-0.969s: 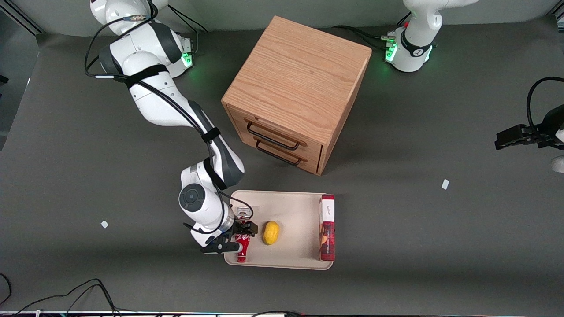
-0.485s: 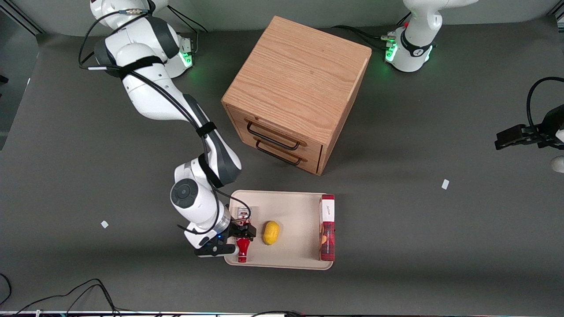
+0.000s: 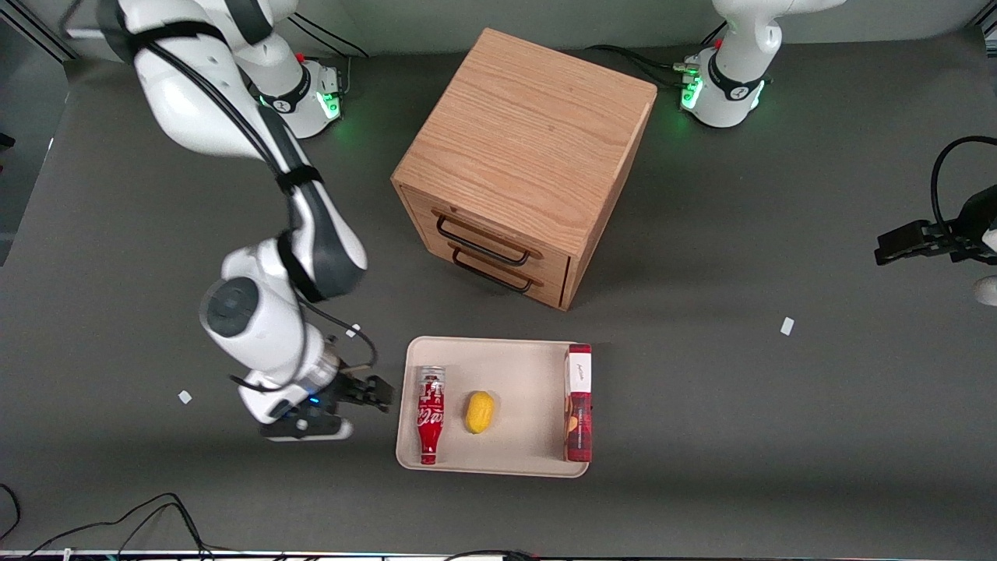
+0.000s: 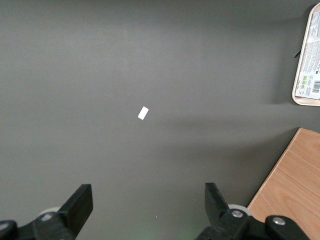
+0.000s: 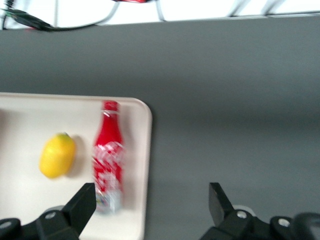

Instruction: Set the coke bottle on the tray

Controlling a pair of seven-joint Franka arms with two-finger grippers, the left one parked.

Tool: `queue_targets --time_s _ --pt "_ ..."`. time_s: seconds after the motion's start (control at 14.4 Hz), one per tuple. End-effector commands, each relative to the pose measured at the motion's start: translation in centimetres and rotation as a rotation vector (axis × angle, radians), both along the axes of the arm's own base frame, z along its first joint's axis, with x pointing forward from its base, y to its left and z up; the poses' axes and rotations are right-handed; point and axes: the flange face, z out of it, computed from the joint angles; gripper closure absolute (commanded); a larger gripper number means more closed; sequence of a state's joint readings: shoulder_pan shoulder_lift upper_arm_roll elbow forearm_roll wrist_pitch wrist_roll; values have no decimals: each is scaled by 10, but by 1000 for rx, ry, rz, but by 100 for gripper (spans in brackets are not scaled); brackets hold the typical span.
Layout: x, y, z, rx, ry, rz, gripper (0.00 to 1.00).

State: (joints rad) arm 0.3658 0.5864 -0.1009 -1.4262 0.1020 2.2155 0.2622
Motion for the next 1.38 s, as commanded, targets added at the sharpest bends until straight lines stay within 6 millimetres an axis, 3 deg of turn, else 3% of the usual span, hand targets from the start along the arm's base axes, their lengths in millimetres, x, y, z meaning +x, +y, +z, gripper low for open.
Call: queue_targets --time_s 0.0,0.28,0.69,0.9,1.11,1.32 --pt "-64 -61 55 -10 100 -26 0" --pt "-136 -136 112 31 131 -68 0" --pt "-207 -178 189 -23 160 -55 0" --pt "-224 -183 205 -21 203 -48 0" --pt "-220 -181 222 -34 224 -49 0" --pt "-208 -178 222 -85 221 -70 0"
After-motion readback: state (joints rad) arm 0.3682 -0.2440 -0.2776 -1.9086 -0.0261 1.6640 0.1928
